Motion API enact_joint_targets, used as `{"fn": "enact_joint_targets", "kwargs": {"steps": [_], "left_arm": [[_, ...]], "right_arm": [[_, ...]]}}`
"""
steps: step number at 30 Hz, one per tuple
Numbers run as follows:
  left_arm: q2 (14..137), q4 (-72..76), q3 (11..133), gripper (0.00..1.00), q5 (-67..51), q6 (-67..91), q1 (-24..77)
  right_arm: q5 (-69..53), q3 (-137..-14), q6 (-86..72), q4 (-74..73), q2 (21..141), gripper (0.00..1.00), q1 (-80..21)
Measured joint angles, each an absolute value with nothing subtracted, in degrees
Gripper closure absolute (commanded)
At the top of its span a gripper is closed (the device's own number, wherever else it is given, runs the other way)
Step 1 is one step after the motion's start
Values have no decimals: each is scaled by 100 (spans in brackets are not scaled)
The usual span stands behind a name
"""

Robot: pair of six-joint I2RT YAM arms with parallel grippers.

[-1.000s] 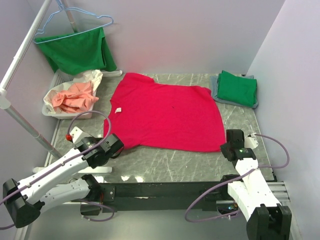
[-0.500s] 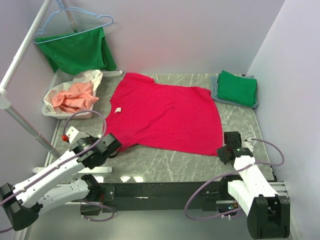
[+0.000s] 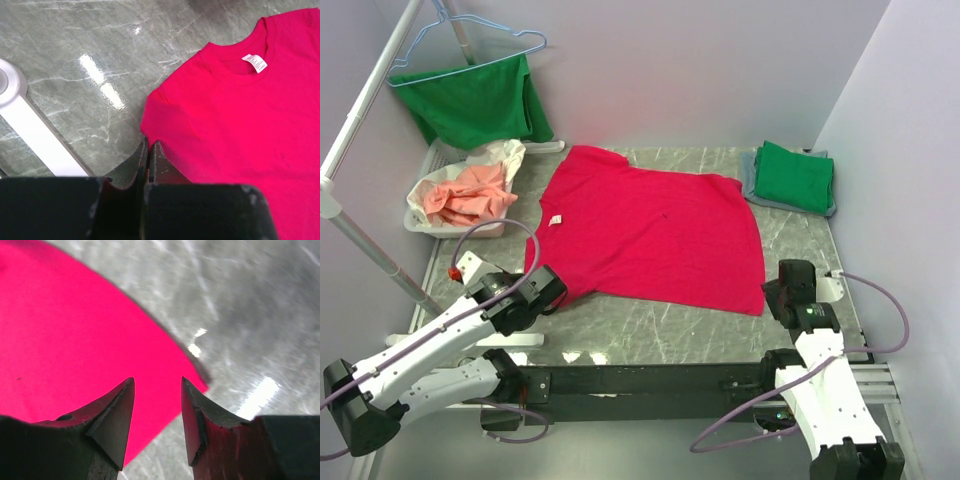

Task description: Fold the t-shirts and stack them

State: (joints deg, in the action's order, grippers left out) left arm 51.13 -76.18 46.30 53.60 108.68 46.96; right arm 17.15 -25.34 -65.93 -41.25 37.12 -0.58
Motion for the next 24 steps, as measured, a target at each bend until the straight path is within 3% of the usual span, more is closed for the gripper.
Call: {"fn": "enact_joint_targets", "kwargs": {"steps": [10, 17, 20, 21, 24], "left_arm": [[5358, -7620, 4626, 99, 5339, 10897, 4696], [5830, -7623, 4584, 99, 5332, 11017, 4696], [6055, -7618, 4565, 89, 5306, 11067, 4696], [6123, -7620, 4554, 77, 5286, 11074, 4696], [6259, -7625, 4534, 57, 5238, 11078, 4696]], "right_arm": [[956, -2895, -5505, -3124, 5122, 50, -360], [569, -3706, -4733, -2506, 6742, 49, -1538], [425, -4134, -4532, -2233, 7371, 49, -1896], [381, -4276, -4475, -2161, 7594, 49, -1988], [311, -4554, -4327, -2047, 8082, 49, -2191]]}}
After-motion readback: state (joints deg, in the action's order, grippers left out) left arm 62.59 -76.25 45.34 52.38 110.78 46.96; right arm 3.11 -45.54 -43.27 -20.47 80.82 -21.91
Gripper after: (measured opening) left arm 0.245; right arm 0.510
